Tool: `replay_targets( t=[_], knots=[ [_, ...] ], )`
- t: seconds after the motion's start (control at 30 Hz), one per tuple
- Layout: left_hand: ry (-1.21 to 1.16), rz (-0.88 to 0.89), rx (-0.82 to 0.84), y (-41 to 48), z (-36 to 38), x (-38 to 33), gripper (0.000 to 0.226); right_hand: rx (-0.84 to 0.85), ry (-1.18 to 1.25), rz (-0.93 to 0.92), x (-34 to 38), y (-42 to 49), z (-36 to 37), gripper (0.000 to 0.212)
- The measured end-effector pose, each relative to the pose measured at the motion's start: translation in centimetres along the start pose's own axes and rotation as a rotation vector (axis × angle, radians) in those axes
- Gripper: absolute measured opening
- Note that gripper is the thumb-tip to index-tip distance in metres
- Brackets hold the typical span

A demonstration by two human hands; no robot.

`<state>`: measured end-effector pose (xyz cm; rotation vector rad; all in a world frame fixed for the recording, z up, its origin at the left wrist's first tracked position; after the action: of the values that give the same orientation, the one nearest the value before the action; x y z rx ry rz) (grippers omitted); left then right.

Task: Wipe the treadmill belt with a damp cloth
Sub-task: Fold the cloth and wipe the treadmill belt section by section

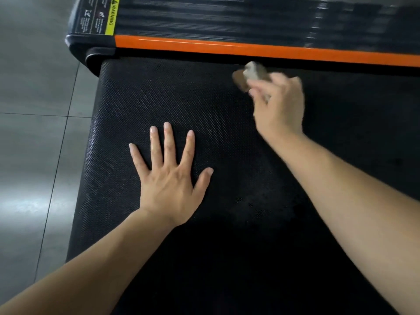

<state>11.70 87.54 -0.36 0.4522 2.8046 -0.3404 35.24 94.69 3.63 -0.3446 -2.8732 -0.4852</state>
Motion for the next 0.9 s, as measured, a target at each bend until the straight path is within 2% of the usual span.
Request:
replay_targets(
  t=[0.13, 0.2, 0.23, 0.3, 0.37, 0.43, 0.53, 0.6, 0.67, 0.73, 0.8, 0.83, 0.9],
  knots=[
    [0.005, -0.006, 0.008, 0.0, -0.1, 0.0, 0.082, 0.161, 0.199, -0.457, 4.2, -7.3, -1.3, 0.022],
    [0.005, -0.005, 0.010, 0.0, -0.1, 0.0, 0.082, 0.152, 0.159, -0.527, 3.5, -6.0, -1.2, 0.021],
    [0.004, -0.003, 0.014, 0.1, -0.1, 0.0, 0.081, 0.103, 0.116, -0.468, 2.5, -4.3, -0.9, 0.021],
    [-0.003, -0.001, 0.019, -0.1, -0.1, 0.1, 0.081, 0.010, 0.019, -0.219, 0.3, -0.7, -0.6, 0.024],
    [-0.011, 0.006, 0.019, -0.1, -0.2, 0.0, 0.082, -0.005, -0.005, -0.028, -0.1, -0.2, -0.3, 0.026],
    [-0.017, 0.006, 0.024, 0.0, -0.3, 0.2, 0.088, 0.014, 0.037, -0.099, 2.5, -3.3, -0.7, 0.025],
    [-0.025, 0.043, 0.042, -0.7, -0.5, 0.7, 0.097, 0.152, 0.199, -0.442, 6.2, -10.6, -2.1, 0.022],
    [-0.018, 0.082, 0.028, -2.2, -0.4, 0.7, 0.094, 0.188, 0.212, -0.537, 5.9, -11.6, -2.7, 0.021],
    [-0.011, 0.094, 0.019, -3.9, 0.0, 0.5, 0.090, 0.113, 0.109, -0.474, 3.7, -8.8, -2.3, 0.021],
    [-0.012, 0.084, 0.026, -5.2, 0.5, 0.1, 0.089, 0.009, -0.006, -0.208, 0.0, -4.6, -2.1, 0.023],
    [-0.008, 0.073, 0.025, -5.7, 0.7, -0.2, 0.089, 0.001, -0.014, 0.044, -2.1, -3.0, -2.2, 0.026],
    [-0.002, 0.070, 0.029, -5.8, 0.8, -0.3, 0.089, 0.013, -0.006, 0.053, -1.5, -3.9, -2.3, 0.026],
    [0.009, 0.073, 0.040, -6.0, 0.9, -0.3, 0.089, 0.061, 0.058, -0.114, 1.3, -8.3, -2.8, 0.025]
  ],
)
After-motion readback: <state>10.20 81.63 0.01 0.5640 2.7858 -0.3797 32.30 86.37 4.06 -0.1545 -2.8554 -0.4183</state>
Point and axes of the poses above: each hand's wrist, its own y-axis towards the middle knuckle, its own z-axis out of the palm, x = y × z, the point moved 6 cm from there along y, towards the middle knuckle, and after that the axes turned 8 degrees about -y, right-handed, at the moved point
